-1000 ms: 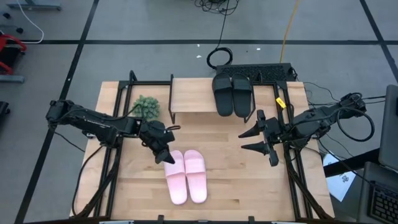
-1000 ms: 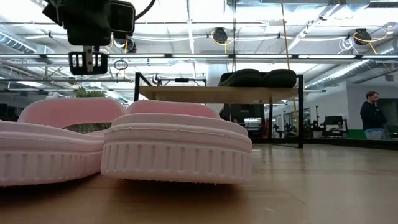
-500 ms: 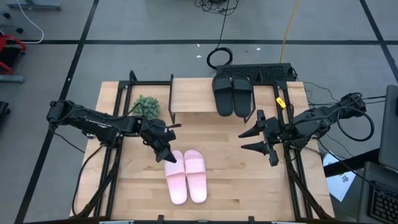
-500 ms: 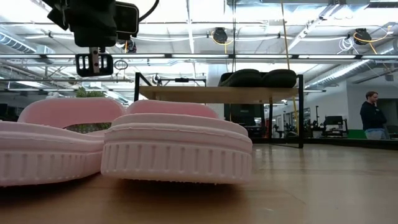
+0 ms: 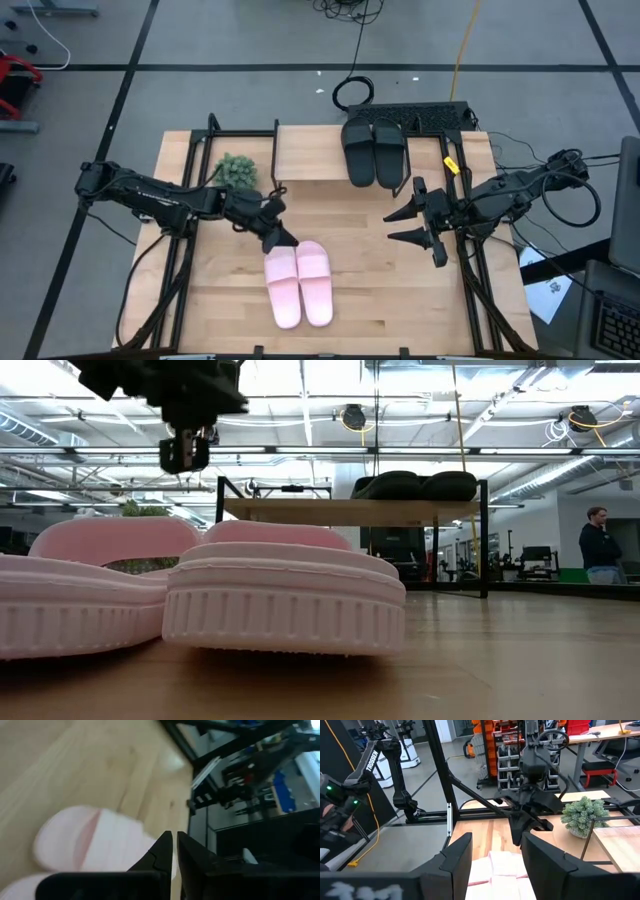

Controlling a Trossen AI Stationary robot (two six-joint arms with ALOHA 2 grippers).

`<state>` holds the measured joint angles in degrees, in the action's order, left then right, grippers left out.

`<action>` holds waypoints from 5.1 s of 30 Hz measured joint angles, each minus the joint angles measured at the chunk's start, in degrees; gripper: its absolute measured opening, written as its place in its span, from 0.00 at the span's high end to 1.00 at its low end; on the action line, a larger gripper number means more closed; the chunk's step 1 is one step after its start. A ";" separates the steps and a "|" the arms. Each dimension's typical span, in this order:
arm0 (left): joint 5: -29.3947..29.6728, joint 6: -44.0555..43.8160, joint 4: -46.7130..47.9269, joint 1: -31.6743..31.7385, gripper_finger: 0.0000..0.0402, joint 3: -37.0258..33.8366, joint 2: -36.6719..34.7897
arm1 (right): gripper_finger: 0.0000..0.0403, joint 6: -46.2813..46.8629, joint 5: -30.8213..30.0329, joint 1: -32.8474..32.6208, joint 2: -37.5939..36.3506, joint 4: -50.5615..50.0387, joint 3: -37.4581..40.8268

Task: Pick and place slides into the shelf
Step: Put the left pink slipper on the shelf

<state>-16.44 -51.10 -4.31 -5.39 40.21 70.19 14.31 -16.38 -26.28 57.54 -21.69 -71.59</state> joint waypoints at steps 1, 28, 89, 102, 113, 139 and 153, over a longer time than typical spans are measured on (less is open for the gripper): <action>-0.19 0.74 -0.99 0.00 0.93 0.00 -0.02 | 0.60 0.00 0.00 0.00 0.02 0.00 0.00; -8.21 -1.72 9.77 -0.28 0.41 0.04 -0.02 | 0.60 -0.02 0.17 -0.04 0.00 -0.04 0.00; -21.42 16.17 17.71 7.34 0.41 0.04 13.95 | 0.60 2.60 0.24 -0.07 0.00 3.45 0.00; -25.26 11.76 9.57 3.20 0.41 0.08 21.35 | 0.60 2.58 0.24 -0.06 0.02 3.48 0.00; -31.73 7.42 -3.59 -1.72 0.54 -0.04 24.89 | 0.60 2.58 0.24 -0.07 0.02 3.48 0.00; -37.54 1.19 21.13 -0.67 1.00 17.71 9.19 | 0.60 0.94 0.22 -0.04 0.02 2.95 0.00; -30.88 35.75 79.02 18.89 1.00 54.68 15.60 | 0.60 -0.07 0.22 0.05 0.00 4.28 0.00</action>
<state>-47.32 -15.35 74.71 13.51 94.89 85.79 14.23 -16.16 -26.23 57.54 -17.42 -71.59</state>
